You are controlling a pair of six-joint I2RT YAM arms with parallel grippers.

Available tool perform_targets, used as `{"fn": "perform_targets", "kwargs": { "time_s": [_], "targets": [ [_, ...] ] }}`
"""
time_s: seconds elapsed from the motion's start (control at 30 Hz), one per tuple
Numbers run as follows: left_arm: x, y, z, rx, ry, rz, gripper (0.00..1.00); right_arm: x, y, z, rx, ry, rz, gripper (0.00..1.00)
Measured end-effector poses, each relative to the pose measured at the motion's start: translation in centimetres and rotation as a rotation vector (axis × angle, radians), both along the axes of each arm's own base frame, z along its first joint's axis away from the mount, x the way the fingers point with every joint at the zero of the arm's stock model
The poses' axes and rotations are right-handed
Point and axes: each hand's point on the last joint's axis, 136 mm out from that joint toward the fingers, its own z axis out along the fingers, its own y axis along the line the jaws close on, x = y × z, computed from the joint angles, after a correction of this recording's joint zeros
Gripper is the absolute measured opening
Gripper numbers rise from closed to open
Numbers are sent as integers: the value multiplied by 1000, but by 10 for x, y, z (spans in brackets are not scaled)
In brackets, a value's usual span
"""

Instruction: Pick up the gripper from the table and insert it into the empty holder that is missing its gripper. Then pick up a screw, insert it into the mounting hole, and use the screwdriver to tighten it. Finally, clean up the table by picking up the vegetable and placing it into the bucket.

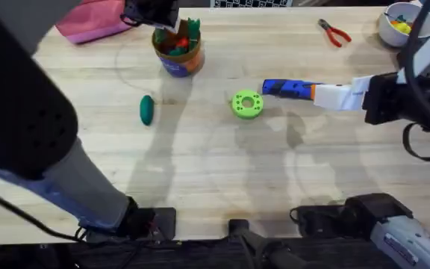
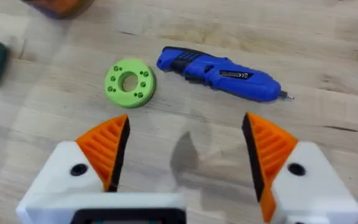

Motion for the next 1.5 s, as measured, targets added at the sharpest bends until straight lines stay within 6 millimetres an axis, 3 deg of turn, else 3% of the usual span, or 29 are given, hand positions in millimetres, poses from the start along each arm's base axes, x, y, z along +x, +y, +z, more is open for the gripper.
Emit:
{"fn": "perform_targets", "kwargs": {
  "time_s": [0.2, 0.3, 0.33, 0.37, 0.57, 0.83, 0.93, 1.1, 1.27, 1.4, 1.5],
  "targets": [
    [2, 0, -12, 5, 21, -3, 62, 0, 0, 0, 0, 0, 0, 994],
    [2, 0, -12, 5, 23, 0, 535, 0, 0, 0, 0, 0, 0, 994],
    [-1, 0, -13, 4, 35, 5, 949, 0, 0, 0, 0, 0, 0, 994],
    [-2, 1, -14, 7, 43, 4, 976, 0, 0, 0, 0, 0, 0, 994],
    [-30, 6, -9, 18, 121, 15, 985, 0, 0, 0, 0, 0, 0, 994],
    [-102, 27, 60, 19, 120, 109, 985, 0, 0, 0, 0, 0, 0, 994],
    [-126, 37, 73, 22, 90, 166, 985, 0, 0, 0, 0, 0, 0, 994],
    [-170, 60, 45, 18, 152, 277, 985, 0, 0, 0, 0, 0, 0, 993],
    [-210, 84, -5, -1, 305, 394, 985, 0, 0, 0, 0, 0, 0, 993],
    [-225, 86, -45, -56, 407, 431, 988, 0, 0, 0, 0, 0, 0, 993],
    [-215, 81, -64, -100, 402, 425, 988, 0, 0, 0, 0, 0, 0, 993]
  ]
}}
